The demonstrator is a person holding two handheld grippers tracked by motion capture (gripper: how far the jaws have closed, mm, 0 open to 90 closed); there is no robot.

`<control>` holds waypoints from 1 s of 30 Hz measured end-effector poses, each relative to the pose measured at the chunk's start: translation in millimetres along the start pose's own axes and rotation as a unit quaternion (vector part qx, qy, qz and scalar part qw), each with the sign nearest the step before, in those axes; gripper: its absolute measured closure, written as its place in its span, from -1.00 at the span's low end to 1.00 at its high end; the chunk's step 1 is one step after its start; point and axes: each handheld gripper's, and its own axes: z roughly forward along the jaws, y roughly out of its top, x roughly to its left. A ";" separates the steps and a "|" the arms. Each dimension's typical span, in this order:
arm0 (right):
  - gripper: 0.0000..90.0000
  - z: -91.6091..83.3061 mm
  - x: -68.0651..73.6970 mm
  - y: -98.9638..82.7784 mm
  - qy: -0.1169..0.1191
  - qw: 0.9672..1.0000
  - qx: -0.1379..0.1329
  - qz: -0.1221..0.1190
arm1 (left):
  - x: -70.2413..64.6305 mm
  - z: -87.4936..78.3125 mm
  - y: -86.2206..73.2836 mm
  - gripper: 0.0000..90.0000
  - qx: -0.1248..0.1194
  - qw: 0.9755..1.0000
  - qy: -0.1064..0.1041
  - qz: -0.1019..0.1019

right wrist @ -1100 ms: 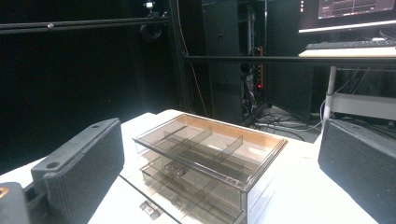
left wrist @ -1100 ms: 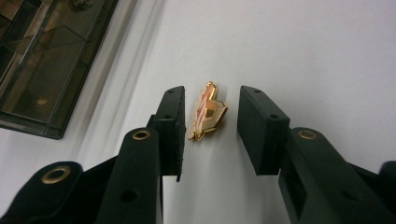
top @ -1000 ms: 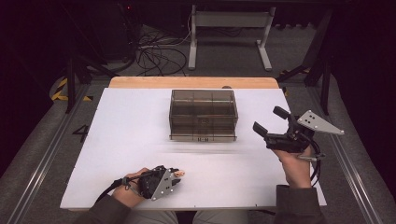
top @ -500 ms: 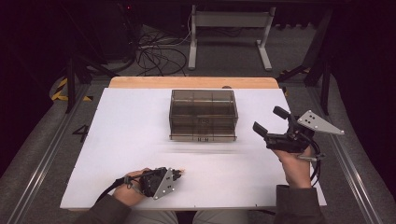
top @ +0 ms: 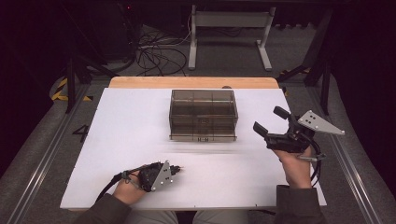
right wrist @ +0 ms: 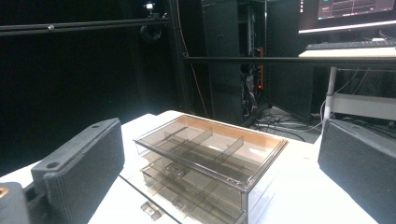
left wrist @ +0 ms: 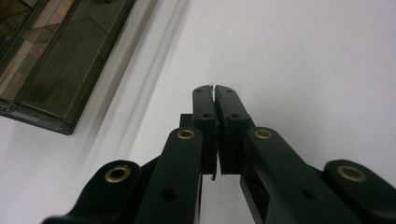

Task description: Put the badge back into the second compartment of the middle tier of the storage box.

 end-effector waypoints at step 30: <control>-0.97 1.3 0.5 -0.7 0.003 1.000 0.003 0.000 | 15.6 -7.2 1.6 0.96 -0.059 0.996 -0.009 -0.071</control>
